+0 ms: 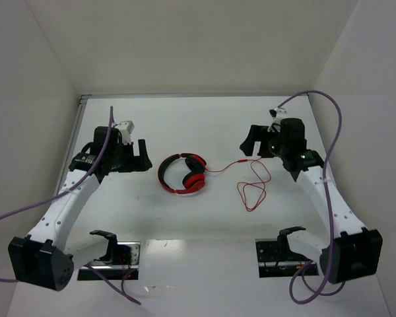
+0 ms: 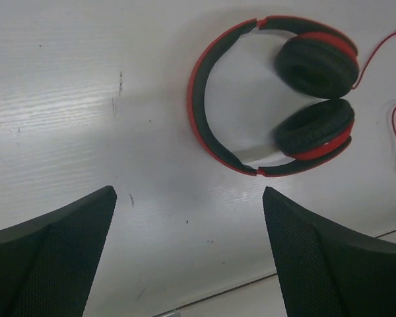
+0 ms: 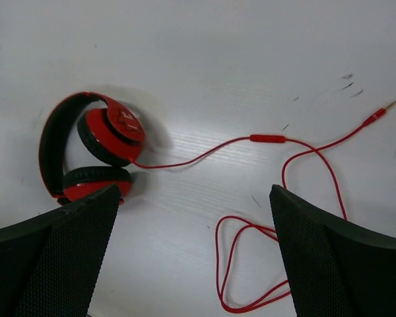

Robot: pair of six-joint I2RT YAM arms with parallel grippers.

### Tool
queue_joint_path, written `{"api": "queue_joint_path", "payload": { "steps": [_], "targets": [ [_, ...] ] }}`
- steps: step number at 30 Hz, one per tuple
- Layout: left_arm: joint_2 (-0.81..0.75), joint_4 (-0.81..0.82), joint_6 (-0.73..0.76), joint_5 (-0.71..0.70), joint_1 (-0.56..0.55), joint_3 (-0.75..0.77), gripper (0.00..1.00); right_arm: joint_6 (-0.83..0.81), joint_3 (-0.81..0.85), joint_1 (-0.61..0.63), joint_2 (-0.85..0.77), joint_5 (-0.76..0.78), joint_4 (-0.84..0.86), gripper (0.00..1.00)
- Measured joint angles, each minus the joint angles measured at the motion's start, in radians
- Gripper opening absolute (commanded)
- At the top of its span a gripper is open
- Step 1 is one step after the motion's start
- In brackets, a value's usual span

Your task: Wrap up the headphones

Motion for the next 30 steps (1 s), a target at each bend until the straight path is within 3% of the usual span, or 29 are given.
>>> {"api": "queue_joint_path", "payload": {
  "steps": [5,13,20,25,30],
  "targets": [
    [0.113,0.002,0.003,0.001,0.000,0.005,1.00,-0.013,0.055,0.080,0.225,0.027,-0.002,1.00],
    [0.268,0.033,0.048,-0.076,0.000,0.070,1.00,-0.071,0.386,0.127,0.569,0.031,0.012,1.00],
    [0.388,0.115,0.080,-0.085,0.000,0.096,1.00,-0.144,0.681,0.335,0.849,0.052,-0.005,1.00],
    [0.406,0.163,0.080,-0.039,0.000,0.096,1.00,-0.175,0.729,0.494,0.933,0.119,-0.022,1.00],
    [0.435,0.192,0.080,0.000,0.000,0.096,1.00,-0.188,0.715,0.534,0.946,0.166,-0.053,1.00]
  ]
}}
